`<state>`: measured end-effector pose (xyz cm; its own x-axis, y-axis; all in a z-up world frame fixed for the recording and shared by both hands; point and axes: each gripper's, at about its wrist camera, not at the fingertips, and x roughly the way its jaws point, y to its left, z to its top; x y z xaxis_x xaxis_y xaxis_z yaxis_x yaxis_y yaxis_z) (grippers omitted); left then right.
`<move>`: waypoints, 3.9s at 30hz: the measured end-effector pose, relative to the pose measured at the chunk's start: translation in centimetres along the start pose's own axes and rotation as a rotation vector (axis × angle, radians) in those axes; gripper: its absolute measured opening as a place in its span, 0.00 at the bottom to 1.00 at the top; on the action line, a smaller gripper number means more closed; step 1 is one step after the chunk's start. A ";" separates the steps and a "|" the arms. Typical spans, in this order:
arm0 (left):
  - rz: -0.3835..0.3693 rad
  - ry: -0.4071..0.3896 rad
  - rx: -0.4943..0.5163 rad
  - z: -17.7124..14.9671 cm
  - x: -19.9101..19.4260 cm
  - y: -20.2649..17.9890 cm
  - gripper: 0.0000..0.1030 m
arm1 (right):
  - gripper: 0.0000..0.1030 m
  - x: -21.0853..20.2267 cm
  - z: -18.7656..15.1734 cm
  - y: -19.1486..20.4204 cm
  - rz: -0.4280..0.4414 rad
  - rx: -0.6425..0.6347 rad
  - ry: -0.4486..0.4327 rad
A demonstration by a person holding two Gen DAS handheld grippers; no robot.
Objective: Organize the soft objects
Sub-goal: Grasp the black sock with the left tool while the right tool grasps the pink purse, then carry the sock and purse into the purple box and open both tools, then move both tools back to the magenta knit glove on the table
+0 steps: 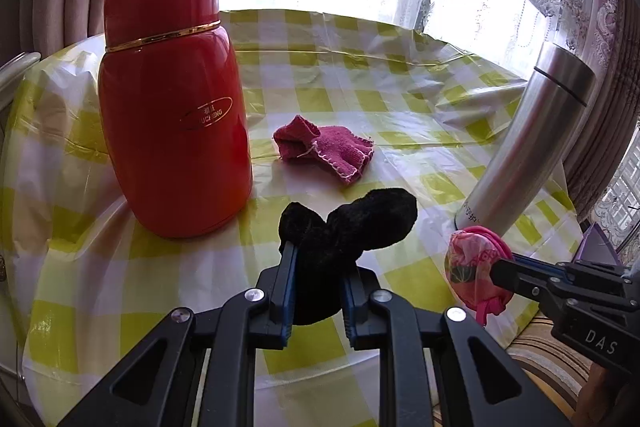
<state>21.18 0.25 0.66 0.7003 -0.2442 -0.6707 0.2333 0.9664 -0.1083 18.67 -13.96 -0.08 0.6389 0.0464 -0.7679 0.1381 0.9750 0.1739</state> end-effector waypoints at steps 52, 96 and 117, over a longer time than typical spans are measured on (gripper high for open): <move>-0.688 0.132 0.340 -3.2 -6.1 -37.8 0.52 | 0.18 -25.2 -10.2 -32.8 -0.604 0.328 -0.159; -0.083 -0.017 -0.134 1.7 -3.4 -3.2 0.55 | 0.57 -10.0 -2.7 -1.3 0.002 -0.407 -0.038; 0.065 0.032 0.017 11.1 7.4 0.3 0.54 | 0.61 7.8 6.0 3.7 -0.024 -0.230 -0.047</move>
<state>33.92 -2.17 3.85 0.6923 -0.1785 -0.6992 0.2000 0.9784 -0.0518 28.70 -11.34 -1.70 0.6732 0.0177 -0.7393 -0.0188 0.9998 0.0069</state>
